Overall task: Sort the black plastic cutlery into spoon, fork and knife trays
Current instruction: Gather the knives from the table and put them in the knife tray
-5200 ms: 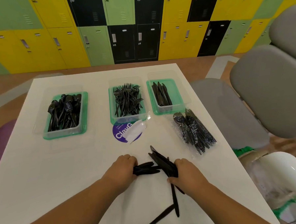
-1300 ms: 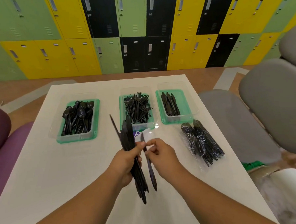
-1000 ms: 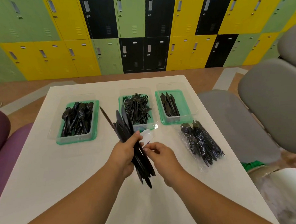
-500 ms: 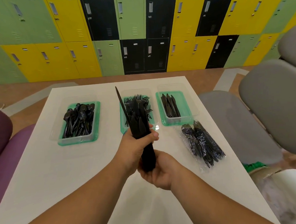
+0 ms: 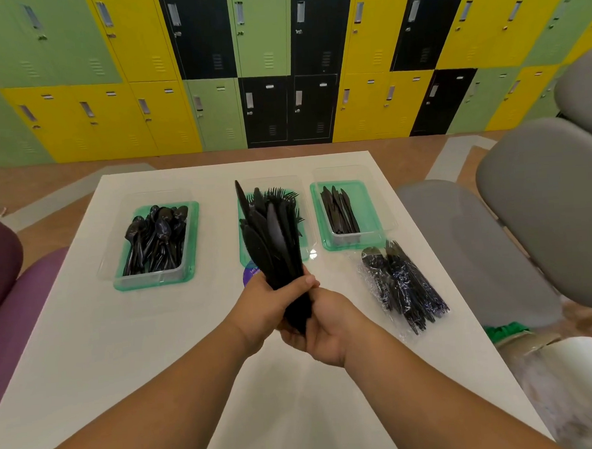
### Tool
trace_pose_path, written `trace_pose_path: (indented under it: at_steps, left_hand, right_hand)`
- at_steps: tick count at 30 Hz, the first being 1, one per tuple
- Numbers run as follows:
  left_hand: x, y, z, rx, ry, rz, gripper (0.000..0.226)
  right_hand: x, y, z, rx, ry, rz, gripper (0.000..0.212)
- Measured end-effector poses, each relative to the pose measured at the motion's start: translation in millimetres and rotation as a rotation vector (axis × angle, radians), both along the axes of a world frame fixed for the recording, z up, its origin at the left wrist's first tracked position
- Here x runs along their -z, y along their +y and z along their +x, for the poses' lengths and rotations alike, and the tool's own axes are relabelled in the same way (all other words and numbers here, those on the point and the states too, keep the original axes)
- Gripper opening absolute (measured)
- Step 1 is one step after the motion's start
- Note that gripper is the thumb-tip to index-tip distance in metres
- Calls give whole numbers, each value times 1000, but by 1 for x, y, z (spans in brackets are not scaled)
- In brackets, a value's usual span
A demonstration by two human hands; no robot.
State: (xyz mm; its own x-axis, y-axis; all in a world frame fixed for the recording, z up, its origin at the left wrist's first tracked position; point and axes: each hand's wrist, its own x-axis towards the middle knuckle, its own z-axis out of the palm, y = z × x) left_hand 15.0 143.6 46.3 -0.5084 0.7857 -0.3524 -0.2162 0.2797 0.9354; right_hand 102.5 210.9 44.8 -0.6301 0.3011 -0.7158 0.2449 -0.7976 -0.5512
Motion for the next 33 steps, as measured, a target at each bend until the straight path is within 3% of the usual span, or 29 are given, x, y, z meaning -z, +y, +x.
trace_pose_path:
  at_steps: [4,9,11,16,25,33]
  left_hand:
    - [-5,0,-5,32,-10,-1,27]
    - [-5,1,-13,-63,-81,26,23]
    - [-5,-1,-14,-9,-153,11,27]
    - [-1,-5,-3,191,-185,-22,23]
    - [2,-4,-11,328,-333,-128,19]
    - [0,22,-23,293,-421,-109,39]
  right_hand:
    - [0,1,4,-154,-86,219,42]
    - [11,6,5,38,-137,550,26]
    - [11,11,4,109,-15,529,27]
    - [3,19,-4,-224,73,527,34]
    - [7,38,-13,-173,170,441,14]
    - [4,71,-30,-207,143,440,11]
